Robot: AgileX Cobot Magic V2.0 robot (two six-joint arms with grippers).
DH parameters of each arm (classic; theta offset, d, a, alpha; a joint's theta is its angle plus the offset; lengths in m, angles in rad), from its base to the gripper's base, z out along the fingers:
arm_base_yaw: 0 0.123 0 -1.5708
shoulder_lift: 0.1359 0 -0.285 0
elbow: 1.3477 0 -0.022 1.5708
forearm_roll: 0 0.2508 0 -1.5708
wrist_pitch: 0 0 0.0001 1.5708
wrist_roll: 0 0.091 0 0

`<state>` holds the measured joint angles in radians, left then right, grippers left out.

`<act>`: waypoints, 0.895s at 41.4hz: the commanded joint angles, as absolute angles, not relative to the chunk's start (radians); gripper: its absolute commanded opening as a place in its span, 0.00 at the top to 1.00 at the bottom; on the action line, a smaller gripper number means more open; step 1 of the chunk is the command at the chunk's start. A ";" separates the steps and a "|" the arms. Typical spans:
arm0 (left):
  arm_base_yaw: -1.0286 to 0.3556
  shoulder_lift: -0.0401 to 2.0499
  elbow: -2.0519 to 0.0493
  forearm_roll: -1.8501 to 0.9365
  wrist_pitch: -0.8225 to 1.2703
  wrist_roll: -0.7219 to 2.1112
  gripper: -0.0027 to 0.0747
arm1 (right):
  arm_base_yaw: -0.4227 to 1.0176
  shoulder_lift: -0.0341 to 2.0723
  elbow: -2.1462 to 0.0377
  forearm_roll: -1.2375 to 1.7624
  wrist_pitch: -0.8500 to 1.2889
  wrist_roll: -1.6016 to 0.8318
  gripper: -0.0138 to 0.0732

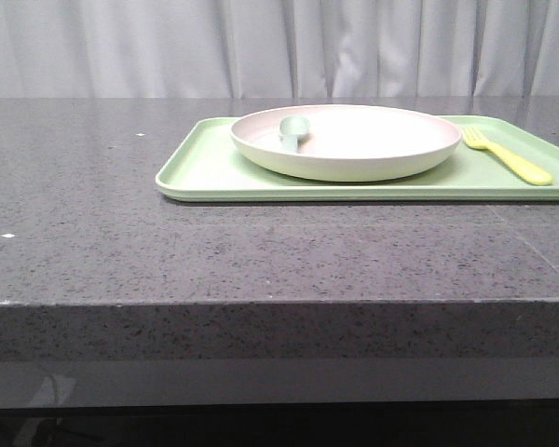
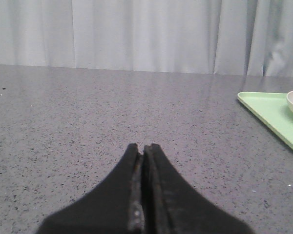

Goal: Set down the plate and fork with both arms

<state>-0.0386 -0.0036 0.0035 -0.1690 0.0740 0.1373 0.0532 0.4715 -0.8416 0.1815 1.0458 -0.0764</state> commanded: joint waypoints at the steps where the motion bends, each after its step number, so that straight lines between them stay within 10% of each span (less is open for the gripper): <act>1: -0.037 -0.027 0.011 -0.199 -0.014 0.141 0.99 | 0.053 0.477 -0.864 0.190 0.986 -0.075 0.98; 37: -0.037 -0.029 0.011 -0.084 -0.016 -0.006 0.99 | 0.053 0.477 -0.864 0.190 0.986 -0.075 0.98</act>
